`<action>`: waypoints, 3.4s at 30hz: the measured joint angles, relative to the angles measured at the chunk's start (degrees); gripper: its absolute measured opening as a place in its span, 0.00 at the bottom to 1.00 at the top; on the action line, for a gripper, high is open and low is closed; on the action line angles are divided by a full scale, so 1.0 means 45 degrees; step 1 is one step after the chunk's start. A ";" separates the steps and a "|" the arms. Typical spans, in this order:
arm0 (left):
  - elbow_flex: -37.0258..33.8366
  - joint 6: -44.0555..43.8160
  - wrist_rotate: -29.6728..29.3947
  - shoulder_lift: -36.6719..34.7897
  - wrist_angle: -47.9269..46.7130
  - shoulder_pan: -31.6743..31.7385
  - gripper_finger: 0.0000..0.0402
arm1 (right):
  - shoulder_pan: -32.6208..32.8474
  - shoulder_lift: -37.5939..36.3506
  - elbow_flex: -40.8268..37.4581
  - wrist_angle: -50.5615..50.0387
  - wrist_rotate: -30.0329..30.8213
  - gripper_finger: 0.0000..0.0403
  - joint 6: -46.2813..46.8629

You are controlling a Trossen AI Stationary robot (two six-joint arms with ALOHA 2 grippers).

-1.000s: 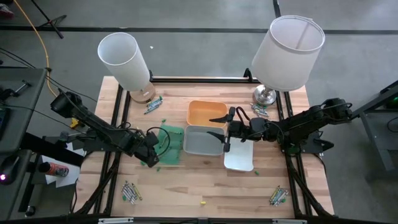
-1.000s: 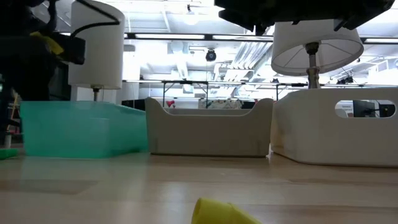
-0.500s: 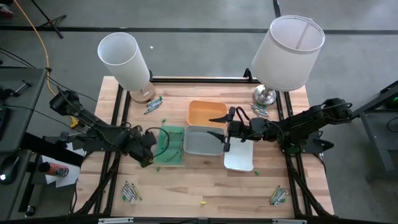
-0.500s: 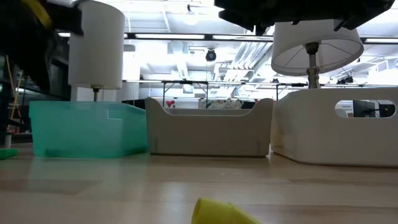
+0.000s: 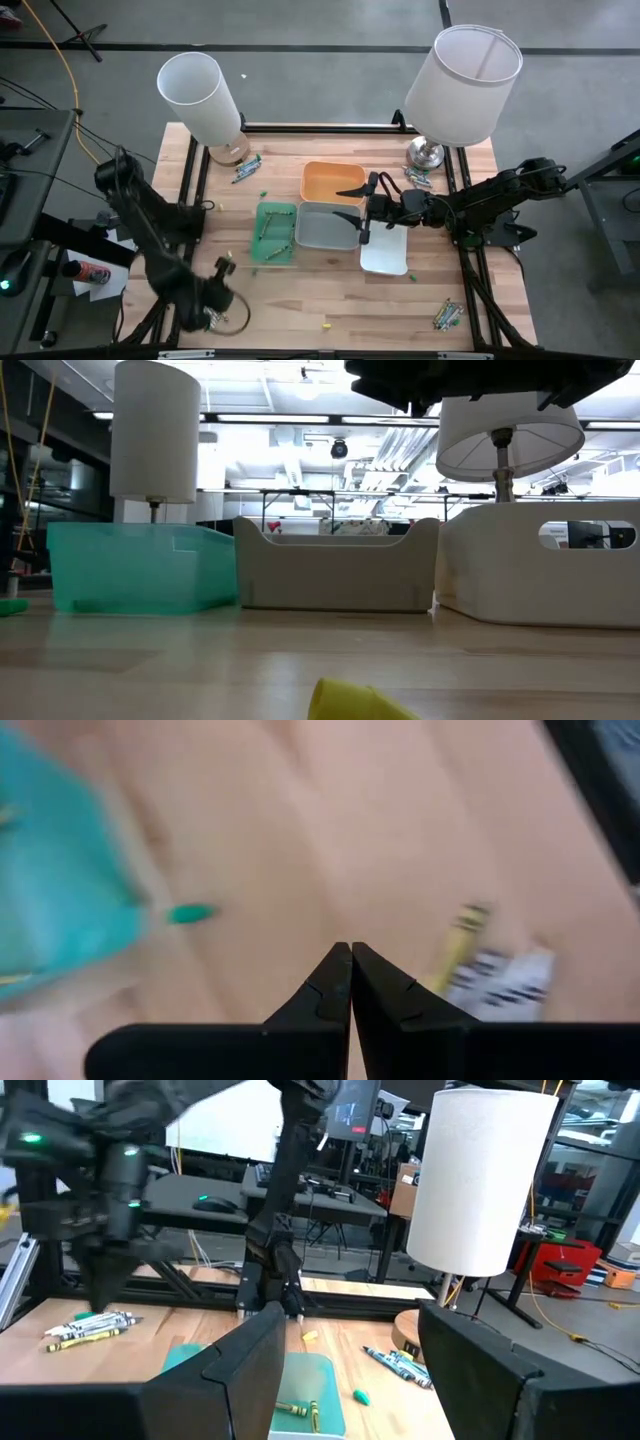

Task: Sort crayons
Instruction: Put the green crayon into the green bin

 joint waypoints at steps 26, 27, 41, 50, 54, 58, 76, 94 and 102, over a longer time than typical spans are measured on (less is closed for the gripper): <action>0.3699 0.1894 0.1860 0.4345 -0.1928 -0.0305 0.34 | -0.0097 0.0000 0.0000 -0.0100 0.0090 0.56 -0.0003; 0.3614 0.2064 0.1858 0.4345 -0.1879 -0.0305 0.35 | -0.0097 0.0000 0.0000 -0.0111 0.0090 0.56 -0.0003; 0.2356 0.2097 0.2082 0.4349 -0.0350 -0.0295 0.38 | -0.0105 0.0000 0.0000 -0.0126 0.0100 0.56 -0.0003; 0.1837 0.2112 0.2189 0.4349 0.0366 -0.0295 0.38 | -0.0107 0.0000 0.0000 -0.0132 0.0100 0.56 -0.0003; 0.1837 0.2112 0.2186 0.4349 0.0385 -0.0246 0.38 | -0.0107 0.0000 0.0000 -0.0135 0.0100 0.56 -0.0003; 0.1837 0.2339 0.2184 0.4349 0.0390 -0.0222 0.35 | -0.0107 0.0000 0.0000 -0.0135 0.0100 0.56 -0.0003; 0.1907 0.2327 0.2423 0.5063 0.0411 -0.0149 0.27 | -0.0105 0.0000 0.0000 -0.0147 0.0098 0.56 -0.0003; 0.1803 0.2150 0.1778 0.4434 0.0443 0.0620 0.01 | -0.0106 0.0000 0.0000 -0.0184 0.0100 0.56 0.0002; 0.1803 0.2677 0.0061 0.2440 -0.1076 0.1257 0.00 | -0.0105 0.0000 0.0000 -0.0182 0.0100 0.56 0.0002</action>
